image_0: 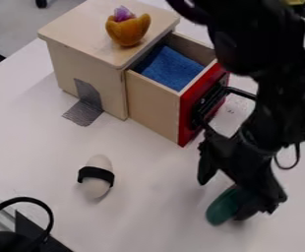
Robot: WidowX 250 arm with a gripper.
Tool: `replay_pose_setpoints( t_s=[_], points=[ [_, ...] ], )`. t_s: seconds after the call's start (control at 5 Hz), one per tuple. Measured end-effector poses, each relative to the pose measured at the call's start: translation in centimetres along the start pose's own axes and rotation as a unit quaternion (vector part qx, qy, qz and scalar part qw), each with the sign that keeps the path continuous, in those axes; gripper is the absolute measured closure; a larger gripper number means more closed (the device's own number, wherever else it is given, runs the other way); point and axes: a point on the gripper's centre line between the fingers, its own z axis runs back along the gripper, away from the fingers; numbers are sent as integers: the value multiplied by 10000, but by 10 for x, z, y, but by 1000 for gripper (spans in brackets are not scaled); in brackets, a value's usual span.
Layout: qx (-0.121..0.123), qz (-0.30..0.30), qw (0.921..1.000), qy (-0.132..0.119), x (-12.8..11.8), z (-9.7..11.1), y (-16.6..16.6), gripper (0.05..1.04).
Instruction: Move the green object to the left side of the table
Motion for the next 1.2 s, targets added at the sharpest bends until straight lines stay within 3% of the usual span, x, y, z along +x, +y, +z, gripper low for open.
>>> replay_pose_setpoints(
  t_s=[0.2,0.6,0.8,1.0,1.2],
  points=[
    [3,1,10000,46,0,-8,-2,118],
    [2,-11,10000,33,-6,-7,-7,616],
    [-27,114,9996,-242,-5,17,-2,619],
    [-235,423,9971,-587,-12,53,17,619],
    [-407,645,9945,-714,-30,77,52,619]
  ],
)
